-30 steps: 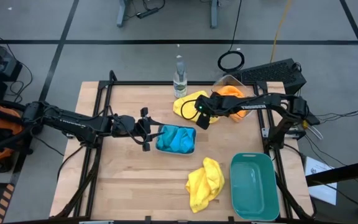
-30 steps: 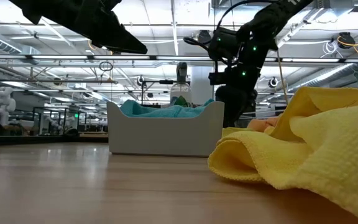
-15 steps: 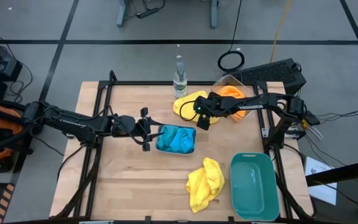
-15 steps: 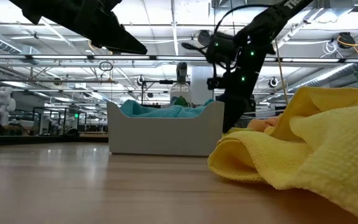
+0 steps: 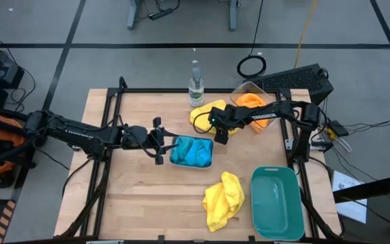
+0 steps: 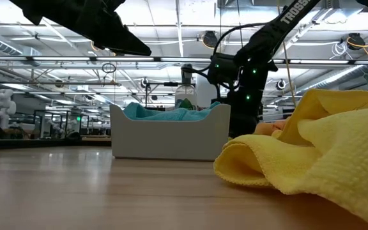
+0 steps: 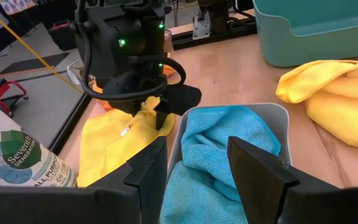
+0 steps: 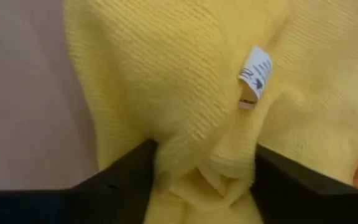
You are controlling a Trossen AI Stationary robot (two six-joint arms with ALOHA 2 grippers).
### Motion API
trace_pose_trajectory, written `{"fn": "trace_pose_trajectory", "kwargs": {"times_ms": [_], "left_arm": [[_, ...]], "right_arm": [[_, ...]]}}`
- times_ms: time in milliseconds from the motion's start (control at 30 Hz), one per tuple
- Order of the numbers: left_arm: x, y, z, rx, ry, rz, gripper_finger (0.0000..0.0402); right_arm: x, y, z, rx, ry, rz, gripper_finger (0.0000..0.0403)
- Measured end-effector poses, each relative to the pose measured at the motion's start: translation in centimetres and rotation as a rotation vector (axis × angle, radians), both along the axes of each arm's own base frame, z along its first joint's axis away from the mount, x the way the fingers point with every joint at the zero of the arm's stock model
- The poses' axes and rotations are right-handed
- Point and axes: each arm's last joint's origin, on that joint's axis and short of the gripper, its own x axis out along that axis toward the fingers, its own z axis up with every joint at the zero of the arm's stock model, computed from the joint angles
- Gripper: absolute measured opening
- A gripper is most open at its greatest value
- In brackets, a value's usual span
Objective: Sort microfiber towel by color & place in baskets
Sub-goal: Put the top yellow towel in the blue container
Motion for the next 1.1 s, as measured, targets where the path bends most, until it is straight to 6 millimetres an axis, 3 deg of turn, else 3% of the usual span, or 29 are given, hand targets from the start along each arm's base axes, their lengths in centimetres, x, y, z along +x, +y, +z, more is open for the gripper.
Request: {"fn": "trace_pose_trajectory", "kwargs": {"times_ms": [233,300,433,667,767,900,1100], "left_arm": [[0.0,0.0,0.0,0.000,0.001,0.000,0.0176],[0.0,0.0,0.0,-0.001,0.001,0.000,0.0176],[0.0,0.0,0.0,-0.001,0.001,0.000,0.0176],[0.0,0.0,0.1,-0.047,-0.014,0.017,0.0176],[0.1,-0.1,0.2,-0.076,-0.038,0.024,0.0176],[0.2,-0.6,0.8,-0.086,-0.098,-0.005,0.0176],[0.3,-2.3,1.9,-0.123,-0.212,-0.070,0.0176]], "right_arm": [[0.0,0.1,-0.1,0.022,-0.014,-0.039,0.0048],[-0.1,0.3,0.2,0.026,-0.022,-0.047,0.0016],[-0.3,1.2,2.1,-0.019,-0.062,-0.056,0.0021],[-1.4,5.1,9.5,-0.129,-0.318,-0.053,0.0006],[-2.1,8.0,12.5,-0.139,-0.455,-0.004,0.0006],[-2.7,12.5,15.1,-0.136,-0.623,0.082,0.0004],[-3.2,19.5,16.0,-0.144,-0.759,0.240,0.0004]]}}
